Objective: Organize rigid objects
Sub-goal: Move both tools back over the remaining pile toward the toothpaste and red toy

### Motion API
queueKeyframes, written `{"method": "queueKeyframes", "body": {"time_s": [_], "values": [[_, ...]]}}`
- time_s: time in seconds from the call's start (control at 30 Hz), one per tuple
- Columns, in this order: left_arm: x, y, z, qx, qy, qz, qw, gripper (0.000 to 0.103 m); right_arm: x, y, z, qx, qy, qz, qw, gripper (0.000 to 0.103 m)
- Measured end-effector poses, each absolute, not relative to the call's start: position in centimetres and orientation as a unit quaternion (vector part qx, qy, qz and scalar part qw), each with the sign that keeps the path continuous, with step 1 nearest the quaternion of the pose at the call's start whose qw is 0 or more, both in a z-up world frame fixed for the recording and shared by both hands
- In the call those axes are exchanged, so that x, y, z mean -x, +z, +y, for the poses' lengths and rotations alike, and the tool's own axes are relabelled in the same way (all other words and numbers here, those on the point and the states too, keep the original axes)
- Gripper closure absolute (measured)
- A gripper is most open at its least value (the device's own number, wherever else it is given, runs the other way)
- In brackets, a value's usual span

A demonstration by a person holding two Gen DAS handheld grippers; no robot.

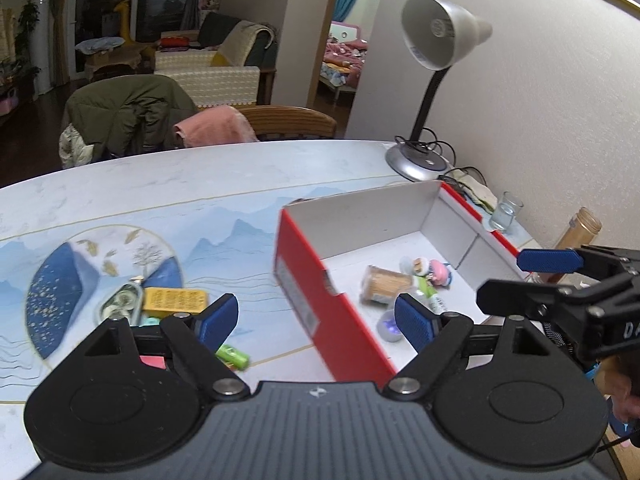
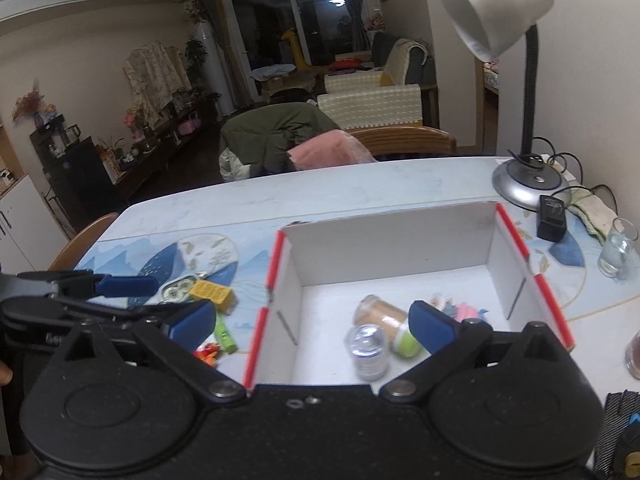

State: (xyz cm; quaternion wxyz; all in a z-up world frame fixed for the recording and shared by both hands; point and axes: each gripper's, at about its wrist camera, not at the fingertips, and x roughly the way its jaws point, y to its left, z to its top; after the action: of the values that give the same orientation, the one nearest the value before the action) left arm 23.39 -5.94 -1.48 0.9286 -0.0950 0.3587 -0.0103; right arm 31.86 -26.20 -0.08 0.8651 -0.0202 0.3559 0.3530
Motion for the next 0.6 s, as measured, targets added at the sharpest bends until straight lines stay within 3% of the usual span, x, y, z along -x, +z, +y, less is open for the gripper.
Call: {"method": "queueKeyframes", "body": {"time_s": [0.1, 0.6], "values": [[-22.5, -1.6, -4.5, 0.096, -0.008, 0.358, 0.929, 0.002, -30.8, -0.3, -25.0, 0.025, 0.357, 0.357, 0.863, 0.0], [-18.9, -2.6, 3.6, 0.117, -0.011, 0.339, 0.933, 0.0, -26.3, -2.2, -18.7, 0.05, 0.379, 0.379, 0.842, 0.0]]}}
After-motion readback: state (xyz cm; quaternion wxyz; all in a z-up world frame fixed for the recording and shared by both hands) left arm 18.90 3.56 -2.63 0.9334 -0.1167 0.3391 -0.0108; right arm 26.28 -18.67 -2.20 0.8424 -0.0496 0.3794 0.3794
